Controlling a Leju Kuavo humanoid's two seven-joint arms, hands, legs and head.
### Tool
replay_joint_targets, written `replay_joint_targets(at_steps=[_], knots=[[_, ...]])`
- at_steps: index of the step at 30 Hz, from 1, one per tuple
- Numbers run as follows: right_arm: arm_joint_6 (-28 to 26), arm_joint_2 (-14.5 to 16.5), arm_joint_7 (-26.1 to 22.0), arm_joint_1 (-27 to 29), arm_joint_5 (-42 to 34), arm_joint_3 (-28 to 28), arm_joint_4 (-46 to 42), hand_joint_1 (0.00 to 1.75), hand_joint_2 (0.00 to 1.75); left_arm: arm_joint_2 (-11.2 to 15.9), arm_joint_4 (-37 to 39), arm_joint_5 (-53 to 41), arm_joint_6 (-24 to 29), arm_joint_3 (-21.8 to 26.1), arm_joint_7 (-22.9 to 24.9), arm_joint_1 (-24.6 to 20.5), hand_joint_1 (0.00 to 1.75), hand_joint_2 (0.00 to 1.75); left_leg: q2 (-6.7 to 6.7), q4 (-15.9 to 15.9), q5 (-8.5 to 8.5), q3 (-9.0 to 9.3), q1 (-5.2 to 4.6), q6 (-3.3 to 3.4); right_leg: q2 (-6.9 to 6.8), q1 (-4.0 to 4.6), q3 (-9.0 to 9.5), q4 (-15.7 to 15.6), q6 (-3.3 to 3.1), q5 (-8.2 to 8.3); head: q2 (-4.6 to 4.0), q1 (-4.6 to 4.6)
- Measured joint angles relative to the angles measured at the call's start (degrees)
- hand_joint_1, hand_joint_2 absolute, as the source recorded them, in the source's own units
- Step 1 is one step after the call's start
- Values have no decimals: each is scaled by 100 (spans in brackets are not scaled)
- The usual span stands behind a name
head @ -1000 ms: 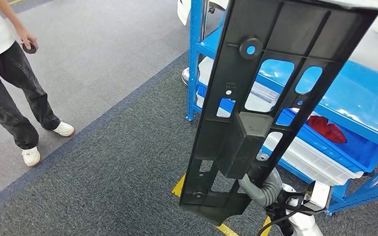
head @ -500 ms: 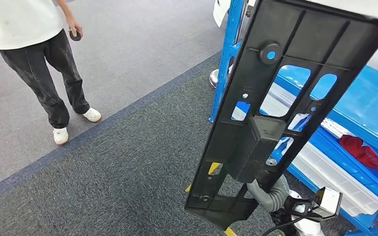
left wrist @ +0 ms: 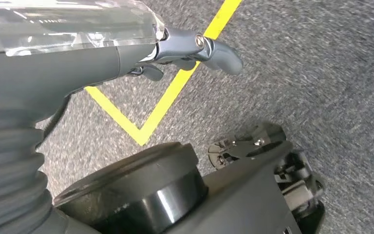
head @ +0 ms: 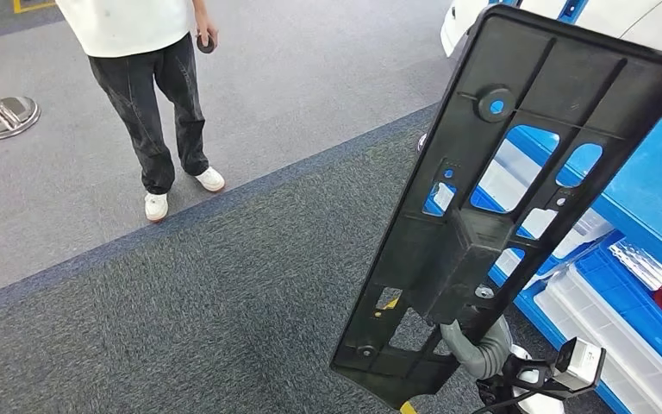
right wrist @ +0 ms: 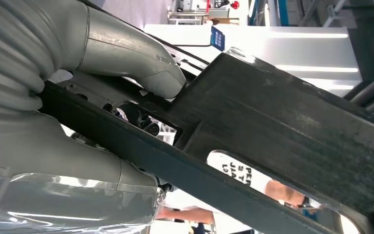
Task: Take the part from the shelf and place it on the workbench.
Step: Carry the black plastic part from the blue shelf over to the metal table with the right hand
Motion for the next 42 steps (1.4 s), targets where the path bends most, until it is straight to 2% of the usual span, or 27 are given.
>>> replay_joint_targets(at_steps=[2,4,6,7,8,9,11,13,15,17,18,20,22,23,24,25,27,28,30,31,33,35,37,38,39,40,42], knots=[[-10,14,0,36,-7,-28,-17,175,175,1,0,-15,-1,-1,3,-1,0,175,-93,-47,40,4,23,77,199,-25,-58,155,55,-134,0,1],[-13,34,0,109,-19,-80,-40,175,175,0,0,-24,-10,-2,9,-26,0,175,-193,-74,72,0,33,128,511,-46,-316,730,83,-475,0,2],[-5,49,0,198,-21,-127,-46,175,175,0,0,-32,-31,-3,28,-46,0,175,-320,-67,84,-20,23,145,614,-47,-688,1478,88,-771,0,2],[1,54,0,232,-13,-143,-46,175,175,0,0,-37,-39,-3,42,-45,0,175,-390,-59,86,-27,18,147,624,-47,-787,1661,87,-781,0,2],[7,56,0,253,-1,-156,-46,175,175,0,0,-42,-43,-3,57,-42,0,175,-461,-46,87,-29,15,146,633,-49,-764,1589,81,-663,0,2],[10,57,0,262,10,-166,-48,175,175,-1,0,-49,-44,-3,68,-41,0,175,-534,-29,86,-29,16,140,663,-53,-627,1292,72,-455,0,2],[10,61,0,258,25,-184,-55,175,175,-4,1,-62,-46,-5,76,-49,0,175,-669,19,78,-49,15,107,911,-74,-254,484,50,-97,0,2],[7,66,0,254,31,-199,-61,175,175,-5,1,-71,-47,-7,80,-59,0,175,-790,45,89,-102,20,40,1102,-80,-91,97,32,-3,0,2],[1,69,0,248,25,-206,-62,175,175,-2,2,-75,-45,-7,87,-54,0,175,-904,38,121,-151,33,-38,1020,-72,-93,67,-10,8,0,1],[-4,69,0,239,4,-207,-65,175,175,1,2,-78,-42,-7,88,-43,0,175,-760,149,44,-217,27,-99,879,-81,-71,21,-82,34,0,1],[-2,69,0,243,-10,-209,-70,175,175,2,2,-79,-40,-7,84,-46,0,175,-606,350,-87,-313,21,-125,795,-85,-58,-3,-118,42,0,1],[7,69,0,265,-31,-218,-79,175,175,3,2,-78,-39,-7,70,-69,0,175,-326,1076,-483,-644,32,-172,623,-57,-49,-11,-161,33,0,1],[25,69,0,277,-40,-229,-80,175,175,8,2,-79,-40,-8,62,-103,0,175,-260,1675,-693,-908,59,-208,446,-42,-45,-10,-170,20,0,1],[38,69,0,274,-44,-233,-80,175,175,10,2,-80,-41,-9,62,-115,0,175,-241,1670,-633,-885,71,-219,367,-41,-37,-9,-166,12,0,0],[51,69,0,270,-47,-239,-79,175,175,11,2,-82,-42,-10,63,-121,0,175,-204,1421,-473,-736,82,-223,296,-41,-21,-8,-157,1,0,0],[64,69,0,266,-50,-244,-79,175,175,12,2,-84,-43,-10,64,-124,0,175,-114,1002,-271,-501,87,-215,234,-40,2,-7,-141,-15,0,0],[83,69,-1,263,-56,-255,-79,175,175,10,2,-88,-46,-13,64,-136,0,175,105,267,-42,-109,52,-155,124,-16,39,2,-91,-50,0,1],[89,69,-1,261,-60,-263,-79,175,175,7,2,-91,-48,-14,63,-143,0,175,166,96,-16,-30,32,-112,74,-1,49,7,-63,-63,0,1],[92,69,-1,254,-65,-277,-79,175,175,2,2,-96,-48,-15,62,-145,0,175,85,44,-20,-41,5,-20,-36,7,64,1,-5,-71,0,1],[93,69,-1,247,-67,-281,-80,175,175,3,2,-96,-48,-15,63,-138,0,175,25,23,-6,-41,9,16,-40,-6,71,7,31,-90,0,1],[93,81,-2,237,-71,-289,-81,175,175,6,2,-94,-48,-15,63,-140,0,175,-96,-33,35,-27,24,85,190,-36,-13,220,88,-256,0,1],[93,99,-2,238,-74,-313,-80,175,175,5,2,-92,-49,-15,62,-169,0,175,-218,-57,60,-26,29,126,511,-48,-343,891,103,-609,0,2],[95,108,-1,251,-73,-335,-77,175,175,4,2,-92,-50,-15,62,-175,0,175,-351,-53,66,-33,20,139,607,-48,-711,1573,100,-833,0,2],[96,111,-1,256,-73,-339,-75,175,175,4,2,-92,-51,-15,62,-165,0,175,-424,-47,65,-30,17,139,618,-50,-783,1665,97,-786,0,2],[97,113,0,258,-72,-341,-75,175,175,4,2,-91,-50,-15,62,-155,0,175,-499,-38,63,-25,19,135,630,-55,-745,1529,92,-631,0,2],[98,114,0,258,-72,-343,-75,175,175,4,2,-91,-50,-15,62,-148,0,175,-579,-21,56,-20,23,124,676,-67,-610,1195,88,-398,0,2],[104,116,-1,254,-74,-351,-71,175,175,-1,3,-92,-50,-15,65,-145,0,175,-723,34,35,-40,28,84,948,-106,-289,441,79,-58,0,2]])
